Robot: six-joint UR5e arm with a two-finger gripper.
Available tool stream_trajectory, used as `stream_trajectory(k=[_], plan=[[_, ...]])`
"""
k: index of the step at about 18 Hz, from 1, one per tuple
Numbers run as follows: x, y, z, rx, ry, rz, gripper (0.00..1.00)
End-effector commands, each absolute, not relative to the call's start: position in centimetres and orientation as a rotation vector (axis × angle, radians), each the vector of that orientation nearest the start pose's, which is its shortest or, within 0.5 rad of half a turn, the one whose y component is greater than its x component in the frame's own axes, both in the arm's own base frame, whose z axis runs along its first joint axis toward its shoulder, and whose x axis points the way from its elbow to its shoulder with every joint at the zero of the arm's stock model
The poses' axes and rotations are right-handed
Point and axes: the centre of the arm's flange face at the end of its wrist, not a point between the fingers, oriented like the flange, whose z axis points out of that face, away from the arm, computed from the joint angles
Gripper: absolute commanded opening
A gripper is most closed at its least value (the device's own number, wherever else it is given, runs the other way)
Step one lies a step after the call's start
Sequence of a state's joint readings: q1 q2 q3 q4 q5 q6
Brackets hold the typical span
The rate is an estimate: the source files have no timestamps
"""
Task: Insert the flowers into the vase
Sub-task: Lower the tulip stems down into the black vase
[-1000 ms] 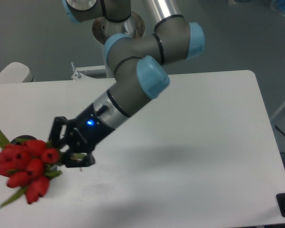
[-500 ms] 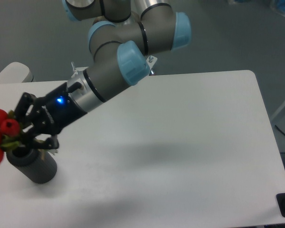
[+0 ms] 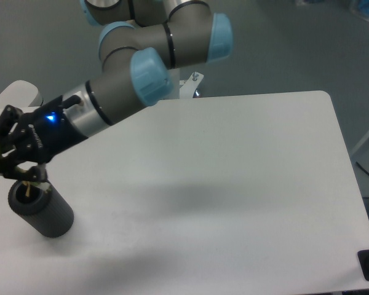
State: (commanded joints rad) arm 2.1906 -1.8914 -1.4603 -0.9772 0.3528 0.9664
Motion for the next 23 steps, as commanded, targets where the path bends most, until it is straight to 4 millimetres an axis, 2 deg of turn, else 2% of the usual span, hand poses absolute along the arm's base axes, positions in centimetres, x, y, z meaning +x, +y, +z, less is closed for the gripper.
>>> stream_trajectory(k=[4, 8, 11, 23], plan=[[-17.2, 64.1, 48.2, -1.868, 0.598, -0.692, 0.01], [-16.8, 63.8, 46.1, -1.858, 0.629, -0.655, 0.04], [-16.0, 64.7, 44.8, -1.852, 0.655, -0.651, 0.04], [-15.2, 63.7, 41.5, -1.877, 0.664, -0.671, 0.05]])
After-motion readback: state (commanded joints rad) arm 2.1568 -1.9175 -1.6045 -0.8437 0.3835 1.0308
